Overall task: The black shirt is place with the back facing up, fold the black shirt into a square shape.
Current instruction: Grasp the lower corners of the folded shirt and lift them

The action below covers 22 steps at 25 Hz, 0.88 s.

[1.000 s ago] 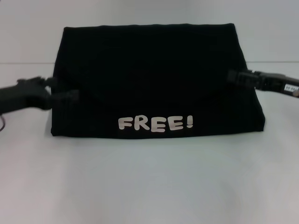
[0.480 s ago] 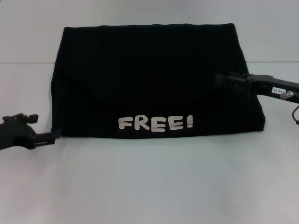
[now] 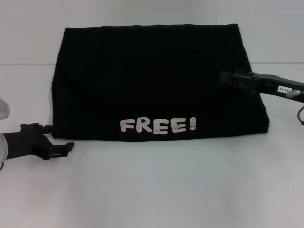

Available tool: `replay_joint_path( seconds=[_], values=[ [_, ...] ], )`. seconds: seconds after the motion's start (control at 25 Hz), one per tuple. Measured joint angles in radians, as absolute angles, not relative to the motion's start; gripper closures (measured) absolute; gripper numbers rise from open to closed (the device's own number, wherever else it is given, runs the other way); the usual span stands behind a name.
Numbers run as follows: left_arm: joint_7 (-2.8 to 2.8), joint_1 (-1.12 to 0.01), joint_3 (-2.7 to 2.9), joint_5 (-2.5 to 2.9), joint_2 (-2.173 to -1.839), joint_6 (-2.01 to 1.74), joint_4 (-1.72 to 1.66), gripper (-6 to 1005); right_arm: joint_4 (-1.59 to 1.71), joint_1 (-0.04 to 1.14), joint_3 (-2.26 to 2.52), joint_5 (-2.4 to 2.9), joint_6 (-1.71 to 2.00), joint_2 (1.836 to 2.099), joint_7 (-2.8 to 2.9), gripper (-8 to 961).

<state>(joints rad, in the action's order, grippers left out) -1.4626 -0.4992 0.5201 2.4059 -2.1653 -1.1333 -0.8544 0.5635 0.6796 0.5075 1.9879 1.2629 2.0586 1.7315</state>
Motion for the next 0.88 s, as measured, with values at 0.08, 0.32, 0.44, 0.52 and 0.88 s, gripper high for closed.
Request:
replay_joint_path(
  seconds=[0.08, 0.32, 0.44, 0.52, 0.88],
  values=[
    [-1.463, -0.504, 0.537, 2.409, -2.166, -1.129, -0.851, 123, 0.564, 0.676, 0.507, 1.987, 1.263, 2.058, 1.736, 239],
    [-1.459, -0.509, 0.548, 2.411, -2.165, -1.136, -0.852, 125, 0.562, 0.673, 0.506, 1.986, 1.263, 2.057, 1.739, 239],
    [-1.456, -0.510, 0.550, 2.419, -2.164, -1.135, -0.853, 145, 0.562, 0.672, 0.505, 1.986, 1.262, 2.056, 1.739, 238],
    [-1.459, -0.513, 0.548, 2.429, -2.162, -1.133, -0.852, 182, 0.562, 0.671, 0.503, 1.985, 1.262, 2.055, 1.737, 238],
    [-1.469, -0.514, 0.542, 2.435, -2.161, -1.128, -0.856, 377, 0.560, 0.669, 0.498, 1.985, 1.261, 2.050, 1.731, 238]
  ],
)
